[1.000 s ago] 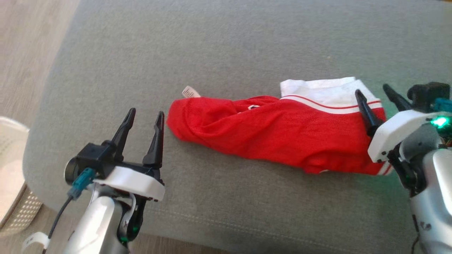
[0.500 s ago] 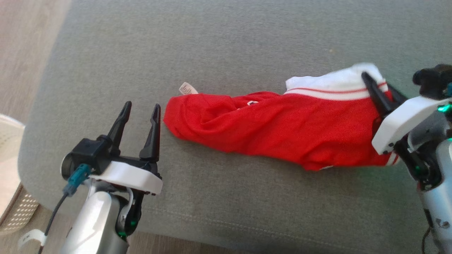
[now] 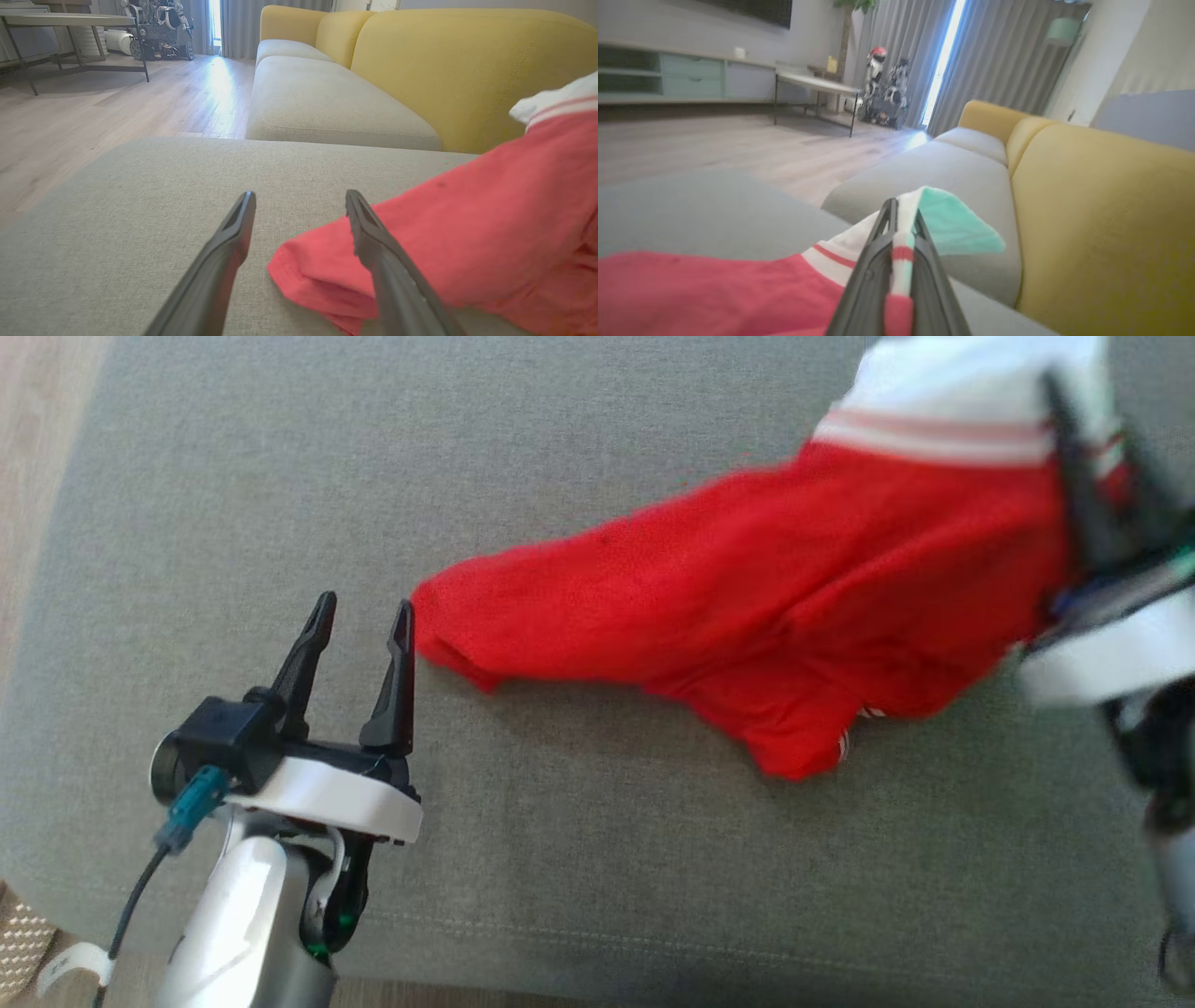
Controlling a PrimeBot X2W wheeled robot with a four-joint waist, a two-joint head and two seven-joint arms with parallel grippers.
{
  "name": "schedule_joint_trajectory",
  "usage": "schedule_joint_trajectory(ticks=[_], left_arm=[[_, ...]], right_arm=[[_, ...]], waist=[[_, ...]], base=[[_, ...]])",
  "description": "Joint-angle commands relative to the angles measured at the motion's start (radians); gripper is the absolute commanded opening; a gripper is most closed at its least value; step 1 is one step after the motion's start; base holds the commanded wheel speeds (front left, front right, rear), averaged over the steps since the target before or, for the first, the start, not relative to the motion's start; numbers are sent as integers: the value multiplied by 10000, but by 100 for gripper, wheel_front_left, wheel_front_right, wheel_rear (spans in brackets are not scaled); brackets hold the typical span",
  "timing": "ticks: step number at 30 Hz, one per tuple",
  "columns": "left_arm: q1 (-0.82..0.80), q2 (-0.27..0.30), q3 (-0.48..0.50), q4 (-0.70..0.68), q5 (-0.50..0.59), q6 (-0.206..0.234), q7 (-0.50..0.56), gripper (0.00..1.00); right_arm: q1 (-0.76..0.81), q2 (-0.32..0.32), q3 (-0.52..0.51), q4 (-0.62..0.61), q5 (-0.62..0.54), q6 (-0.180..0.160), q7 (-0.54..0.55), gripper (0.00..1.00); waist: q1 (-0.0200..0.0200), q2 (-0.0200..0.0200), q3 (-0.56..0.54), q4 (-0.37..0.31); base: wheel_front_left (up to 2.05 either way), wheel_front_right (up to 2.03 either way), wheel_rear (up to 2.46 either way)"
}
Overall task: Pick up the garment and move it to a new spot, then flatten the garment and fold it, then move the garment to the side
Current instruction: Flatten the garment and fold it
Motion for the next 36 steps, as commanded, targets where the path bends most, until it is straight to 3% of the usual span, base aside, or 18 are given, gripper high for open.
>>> schedule_joint_trajectory(ticks=[1,7,14,21,22,23,24,36], left_arm=[[-275,112,441,-314,91,-52,-121,100],[-162,70,600,-307,147,-114,-122,100],[-121,60,719,-282,182,-163,-122,100],[51,-3,827,-179,153,-153,-122,100],[85,-8,839,-153,146,-152,-122,100],[119,-11,848,-128,140,-151,-122,100],[153,-9,853,-101,139,-150,-122,100],[624,117,873,72,134,15,-72,100]], right_arm=[[751,-279,528,-338,-242,35,171,0],[2530,-772,2061,-393,-218,35,1066,0],[3526,-1087,3099,-248,314,35,2051,0],[3914,-320,3208,424,683,35,3010,0],[3918,-147,3089,485,621,35,2995,27],[3939,66,2908,533,576,35,2948,83],[3958,240,2749,544,484,35,2872,100],[4752,2868,-467,-105,-162,35,578,100]], waist=[[0,0,-27,-76],[0,0,-84,-272],[0,0,-99,-476],[0,0,-282,-676],[0,0,-336,-702],[0,0,-395,-725],[0,0,-456,-743],[0,0,-1251,-922]], base=[[0,0,0],[0,0,0],[0,0,0],[0,0,0],[0,0,0],[0,0,0],[0,0,0],[0,0,0]])
